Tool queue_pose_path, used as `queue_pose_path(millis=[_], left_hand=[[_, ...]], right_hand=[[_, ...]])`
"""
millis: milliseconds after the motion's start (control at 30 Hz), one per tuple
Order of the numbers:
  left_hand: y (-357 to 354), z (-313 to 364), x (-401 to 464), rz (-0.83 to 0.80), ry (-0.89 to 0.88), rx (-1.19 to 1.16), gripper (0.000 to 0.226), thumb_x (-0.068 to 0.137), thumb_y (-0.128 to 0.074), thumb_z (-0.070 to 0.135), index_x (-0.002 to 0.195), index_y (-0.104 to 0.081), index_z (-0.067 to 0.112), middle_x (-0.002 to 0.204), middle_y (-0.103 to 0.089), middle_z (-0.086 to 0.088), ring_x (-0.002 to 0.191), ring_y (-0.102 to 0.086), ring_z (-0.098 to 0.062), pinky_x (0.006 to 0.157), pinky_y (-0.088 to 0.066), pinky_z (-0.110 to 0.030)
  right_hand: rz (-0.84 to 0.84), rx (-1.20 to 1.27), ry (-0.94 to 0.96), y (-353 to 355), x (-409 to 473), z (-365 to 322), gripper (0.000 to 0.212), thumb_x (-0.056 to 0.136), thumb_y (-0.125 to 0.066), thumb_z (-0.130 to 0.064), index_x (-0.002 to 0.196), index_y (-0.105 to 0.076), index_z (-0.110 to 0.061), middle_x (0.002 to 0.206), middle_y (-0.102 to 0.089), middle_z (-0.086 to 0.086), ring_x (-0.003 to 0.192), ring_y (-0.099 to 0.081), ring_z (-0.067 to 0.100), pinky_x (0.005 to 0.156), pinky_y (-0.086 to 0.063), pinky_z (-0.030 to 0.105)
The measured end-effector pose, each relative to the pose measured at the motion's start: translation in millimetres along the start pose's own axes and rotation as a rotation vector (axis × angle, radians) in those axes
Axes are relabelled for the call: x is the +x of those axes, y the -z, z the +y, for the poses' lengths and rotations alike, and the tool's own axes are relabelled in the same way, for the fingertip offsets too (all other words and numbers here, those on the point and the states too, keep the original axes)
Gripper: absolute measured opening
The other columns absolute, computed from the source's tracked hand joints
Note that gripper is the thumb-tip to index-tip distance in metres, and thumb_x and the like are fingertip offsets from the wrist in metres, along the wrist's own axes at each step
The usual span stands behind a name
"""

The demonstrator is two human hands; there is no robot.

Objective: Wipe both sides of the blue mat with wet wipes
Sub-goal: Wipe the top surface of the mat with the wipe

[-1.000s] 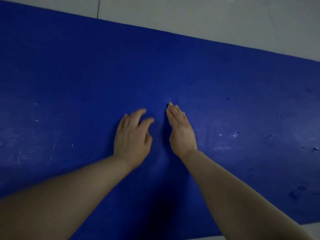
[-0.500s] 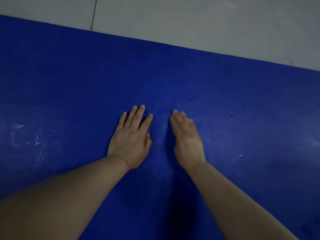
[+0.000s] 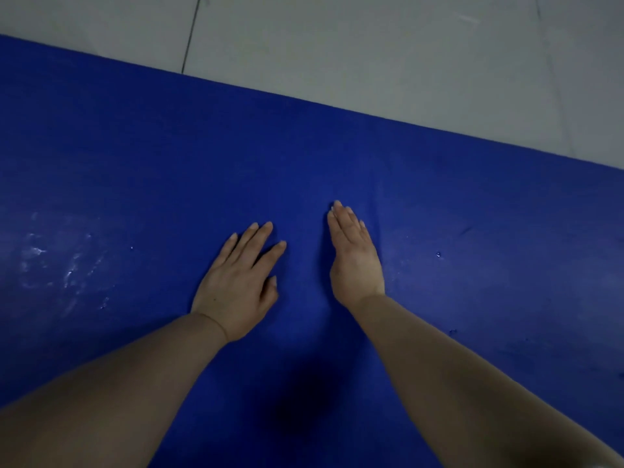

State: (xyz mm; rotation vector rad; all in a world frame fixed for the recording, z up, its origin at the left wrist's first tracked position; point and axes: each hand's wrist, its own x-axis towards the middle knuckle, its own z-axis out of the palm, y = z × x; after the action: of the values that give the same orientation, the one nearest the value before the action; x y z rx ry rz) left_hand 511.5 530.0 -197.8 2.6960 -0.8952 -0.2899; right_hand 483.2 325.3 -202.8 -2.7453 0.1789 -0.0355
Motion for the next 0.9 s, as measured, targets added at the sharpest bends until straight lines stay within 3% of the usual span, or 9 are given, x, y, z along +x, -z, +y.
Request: queue_pose_path(millis=[100,167,300,433,533,633,767,833,900], left_hand=[[3,1,0,-0.022,-0.009,0.014,0.052,0.094,-0.035,0.03,0.143,-0.042,0.014,0.157,-0.025,-0.01,0.145,-0.02,-0.024,0.121,-0.005,-0.035],[5,5,0,-0.02,0.01,0.028,0.052,0.092,-0.049,0.024,0.142,-0.045,0.012,0.156,-0.027,-0.012,0.145,-0.023,-0.026,0.119,-0.013,-0.041],[5,20,13,0.044,0.073,0.039,0.05,0.071,-0.072,0.007,0.121,-0.063,0.005,0.146,-0.043,-0.018,0.138,-0.037,-0.032,0.112,-0.022,-0.047],[-8,25,27,0.152,0.16,-0.091,0.047,0.087,-0.053,0.012,0.134,-0.052,0.007,0.156,-0.026,-0.013,0.146,-0.019,-0.024,0.118,-0.007,-0.036],[-19,23,26,0.177,0.158,-0.044,0.054,0.091,-0.031,0.026,0.139,-0.047,0.008,0.155,-0.029,-0.013,0.145,-0.023,-0.023,0.119,-0.011,-0.037],[-19,21,26,0.165,0.145,-0.013,0.058,0.09,-0.024,0.03,0.137,-0.05,0.008,0.152,-0.035,-0.014,0.142,-0.029,-0.024,0.118,-0.015,-0.037],[-17,20,28,0.13,0.139,0.004,0.057,0.091,-0.025,0.03,0.138,-0.049,0.008,0.152,-0.033,-0.015,0.143,-0.027,-0.025,0.118,-0.006,-0.032],[-16,19,29,0.136,0.126,0.009,0.056,0.091,-0.025,0.029,0.138,-0.05,0.008,0.152,-0.034,-0.015,0.142,-0.027,-0.026,0.117,-0.008,-0.034],[-15,20,29,0.151,0.12,-0.007,0.056,0.091,-0.026,0.028,0.136,-0.051,0.008,0.151,-0.036,-0.016,0.141,-0.029,-0.027,0.117,-0.012,-0.036]], right_hand=[[-0.009,-0.005,0.016,-1,3,-4,0.075,0.073,-0.046,0.022,0.143,-0.035,-0.002,0.153,-0.029,0.008,0.142,-0.023,0.023,0.117,-0.017,0.037],[-0.004,0.008,0.003,-2,2,-3,0.075,0.074,-0.047,0.022,0.144,-0.035,-0.003,0.153,-0.028,0.007,0.142,-0.021,0.022,0.117,-0.016,0.037],[0.02,0.001,0.008,-4,1,-2,0.075,0.077,-0.044,0.02,0.146,-0.03,-0.008,0.155,-0.019,0.0,0.142,-0.01,0.012,0.117,-0.008,0.032],[0.058,0.023,0.031,-6,1,2,0.074,0.08,-0.039,0.017,0.147,-0.026,-0.01,0.153,-0.01,-0.006,0.142,-0.01,0.01,0.117,-0.006,0.029],[0.102,0.028,-0.002,-10,0,2,0.074,0.082,-0.04,0.014,0.149,-0.02,-0.011,0.157,-0.007,-0.003,0.143,-0.016,0.01,0.117,-0.008,0.028],[0.152,0.035,-0.077,-11,7,-2,0.071,0.087,-0.043,0.009,0.15,-0.016,-0.011,0.158,-0.012,0.001,0.143,-0.015,0.01,0.119,-0.013,0.032],[0.1,0.015,-0.003,-12,20,-11,0.071,0.079,-0.047,0.018,0.144,-0.034,-0.007,0.153,-0.028,0.007,0.143,-0.018,0.022,0.117,-0.008,0.036],[0.082,-0.022,0.081,-9,20,-4,0.073,0.07,-0.054,0.023,0.137,-0.045,-0.003,0.148,-0.039,0.012,0.139,-0.03,0.03,0.113,-0.016,0.04],[0.091,-0.107,0.029,4,20,24,0.077,0.064,-0.052,0.025,0.136,-0.047,-0.001,0.146,-0.04,0.015,0.137,-0.033,0.035,0.113,-0.019,0.041]])
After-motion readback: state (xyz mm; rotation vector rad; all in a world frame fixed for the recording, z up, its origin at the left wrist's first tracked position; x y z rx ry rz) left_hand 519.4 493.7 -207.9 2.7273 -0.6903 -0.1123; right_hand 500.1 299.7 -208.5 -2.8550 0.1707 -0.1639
